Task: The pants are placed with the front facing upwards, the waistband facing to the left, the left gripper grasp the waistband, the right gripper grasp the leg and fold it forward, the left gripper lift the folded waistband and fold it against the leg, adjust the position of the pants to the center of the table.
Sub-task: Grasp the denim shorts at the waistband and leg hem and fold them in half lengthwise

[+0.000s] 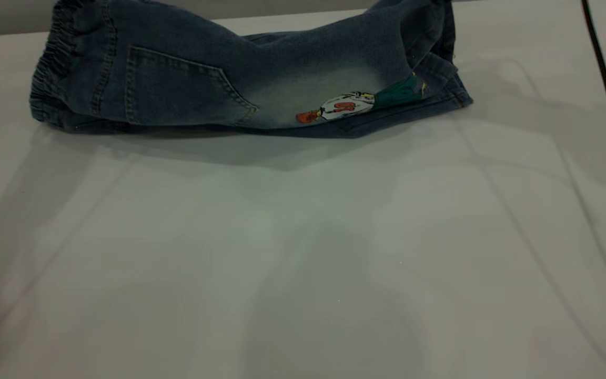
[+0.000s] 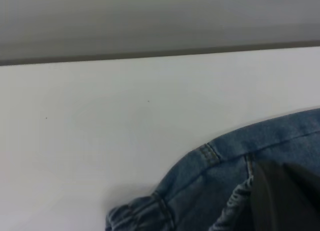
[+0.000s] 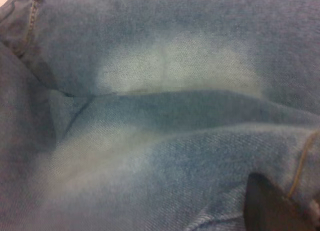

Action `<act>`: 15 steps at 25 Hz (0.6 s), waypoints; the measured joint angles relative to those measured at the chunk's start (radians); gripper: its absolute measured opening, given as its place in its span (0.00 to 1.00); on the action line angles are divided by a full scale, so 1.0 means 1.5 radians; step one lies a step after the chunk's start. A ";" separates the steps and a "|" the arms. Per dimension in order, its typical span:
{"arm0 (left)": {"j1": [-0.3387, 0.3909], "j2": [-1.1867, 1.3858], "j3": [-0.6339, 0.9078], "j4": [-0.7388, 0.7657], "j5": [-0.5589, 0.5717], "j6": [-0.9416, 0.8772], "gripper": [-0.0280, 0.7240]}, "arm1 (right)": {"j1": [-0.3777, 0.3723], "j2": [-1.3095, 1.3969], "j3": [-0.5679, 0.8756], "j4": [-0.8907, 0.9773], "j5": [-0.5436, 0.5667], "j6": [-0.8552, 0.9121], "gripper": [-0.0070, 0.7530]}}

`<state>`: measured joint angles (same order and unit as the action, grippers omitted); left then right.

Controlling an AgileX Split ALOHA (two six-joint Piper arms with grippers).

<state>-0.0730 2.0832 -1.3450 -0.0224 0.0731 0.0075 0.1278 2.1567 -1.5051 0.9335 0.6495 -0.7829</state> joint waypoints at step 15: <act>0.001 0.127 -0.208 0.000 0.117 0.026 0.07 | 0.000 0.145 -0.186 -0.156 0.017 0.142 0.05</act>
<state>-0.0718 2.2742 -1.6572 -0.0224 0.2489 0.0466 0.1278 2.3742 -1.7842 0.6988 0.6757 -0.5701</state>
